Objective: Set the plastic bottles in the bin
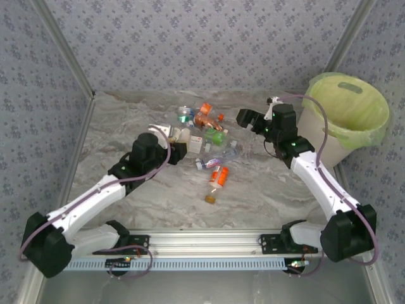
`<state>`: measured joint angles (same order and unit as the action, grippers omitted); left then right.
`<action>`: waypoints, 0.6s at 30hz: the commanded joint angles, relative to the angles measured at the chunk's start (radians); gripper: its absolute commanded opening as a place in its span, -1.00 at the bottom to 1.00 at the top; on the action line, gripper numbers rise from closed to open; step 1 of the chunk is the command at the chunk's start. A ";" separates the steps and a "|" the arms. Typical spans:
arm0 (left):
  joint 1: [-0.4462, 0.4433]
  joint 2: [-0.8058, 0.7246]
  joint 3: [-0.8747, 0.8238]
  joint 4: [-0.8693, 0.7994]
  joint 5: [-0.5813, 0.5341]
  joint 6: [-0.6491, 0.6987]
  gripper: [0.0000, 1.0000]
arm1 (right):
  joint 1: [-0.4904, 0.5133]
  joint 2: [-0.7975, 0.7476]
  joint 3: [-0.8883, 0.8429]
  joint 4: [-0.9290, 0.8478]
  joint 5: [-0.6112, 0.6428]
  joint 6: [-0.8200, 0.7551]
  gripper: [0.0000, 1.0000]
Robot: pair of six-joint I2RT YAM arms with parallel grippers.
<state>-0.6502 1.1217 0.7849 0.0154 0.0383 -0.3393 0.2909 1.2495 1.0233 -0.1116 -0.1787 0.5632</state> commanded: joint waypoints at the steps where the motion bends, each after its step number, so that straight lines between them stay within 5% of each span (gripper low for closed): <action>1: 0.004 0.067 0.102 0.094 0.189 0.102 -1.00 | 0.009 0.031 0.062 0.048 -0.264 0.059 1.00; 7: 0.003 0.180 0.194 0.095 0.317 0.131 -1.00 | 0.048 0.049 0.037 0.243 -0.409 0.169 1.00; 18: -0.012 0.235 0.232 0.113 0.358 0.124 -1.00 | 0.115 0.123 0.109 0.223 -0.341 0.136 0.96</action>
<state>-0.6510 1.3506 0.9657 0.0937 0.3679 -0.2428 0.3870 1.3468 1.0912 0.1028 -0.5232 0.6926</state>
